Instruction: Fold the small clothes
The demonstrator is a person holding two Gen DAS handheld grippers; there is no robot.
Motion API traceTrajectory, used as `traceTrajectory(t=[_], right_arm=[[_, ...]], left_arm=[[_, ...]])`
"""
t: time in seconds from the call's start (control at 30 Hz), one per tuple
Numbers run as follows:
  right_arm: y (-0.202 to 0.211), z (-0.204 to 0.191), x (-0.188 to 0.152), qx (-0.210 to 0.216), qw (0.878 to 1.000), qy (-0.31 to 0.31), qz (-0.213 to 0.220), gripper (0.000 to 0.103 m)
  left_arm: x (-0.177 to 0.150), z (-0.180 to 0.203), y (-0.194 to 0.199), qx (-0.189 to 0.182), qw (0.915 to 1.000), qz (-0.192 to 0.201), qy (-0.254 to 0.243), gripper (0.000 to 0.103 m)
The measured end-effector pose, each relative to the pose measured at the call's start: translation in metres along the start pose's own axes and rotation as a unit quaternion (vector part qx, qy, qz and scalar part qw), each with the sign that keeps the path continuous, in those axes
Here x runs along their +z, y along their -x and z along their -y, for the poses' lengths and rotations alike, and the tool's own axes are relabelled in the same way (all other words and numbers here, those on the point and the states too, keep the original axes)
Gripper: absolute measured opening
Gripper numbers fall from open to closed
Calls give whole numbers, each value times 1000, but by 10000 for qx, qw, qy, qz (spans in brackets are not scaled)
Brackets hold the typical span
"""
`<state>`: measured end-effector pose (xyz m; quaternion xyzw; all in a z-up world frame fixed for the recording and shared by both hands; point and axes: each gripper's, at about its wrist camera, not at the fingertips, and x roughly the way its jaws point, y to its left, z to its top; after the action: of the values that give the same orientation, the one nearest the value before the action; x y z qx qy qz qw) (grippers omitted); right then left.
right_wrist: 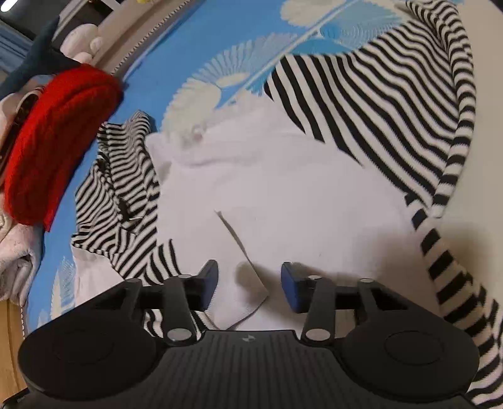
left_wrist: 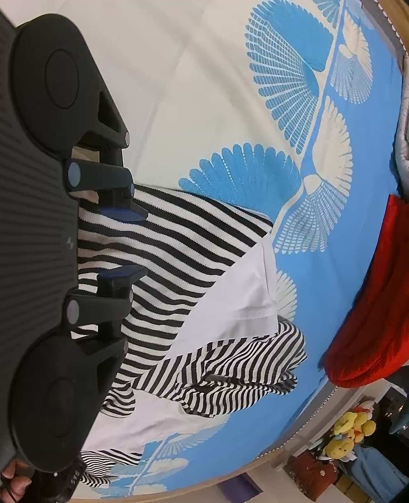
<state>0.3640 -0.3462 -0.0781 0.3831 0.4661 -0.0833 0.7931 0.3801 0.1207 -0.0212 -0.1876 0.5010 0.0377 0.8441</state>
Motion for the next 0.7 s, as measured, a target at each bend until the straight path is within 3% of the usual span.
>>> traceTrajectory(t=[0.1,0.17,0.2,0.3,0.4,0.47,0.53,0.6,0.63,0.7], right_arm=[[-7,-2,-2,-20,9998,-117,-139,47],[-8,-11,-2,-33,9998,138,-106,21],[-8,-14,-1,-20,9997,242,-60,1],[23,-26,1,248,9961,609,592,1],[78,-46,1,808,9729,1203,1801,0],[90,-42,0,649,9664,1207,2174,0],[72,-27,6,-118,9790,898,1827,1],[40,-1,14,-920,9908,369,925,1],[36,9,14,-1036,9914,121,796,4],[39,8,14,-917,9911,194,946,4]], left_arm=[[2,0,-1,-15,10000,3,34,33],[2,1,-2,-33,10000,-10,2,33],[2,2,-3,-41,10000,-15,-21,33],[2,4,-3,-75,9999,-35,-102,33],[0,6,-4,-88,9998,-65,-194,33],[-2,8,-7,-47,9994,-141,-312,33],[-6,12,-14,68,9983,-314,-478,33],[-11,13,-21,174,9969,-487,-590,33],[-13,15,-24,220,9962,-549,-638,33],[-15,16,-24,212,9958,-543,-700,33]])
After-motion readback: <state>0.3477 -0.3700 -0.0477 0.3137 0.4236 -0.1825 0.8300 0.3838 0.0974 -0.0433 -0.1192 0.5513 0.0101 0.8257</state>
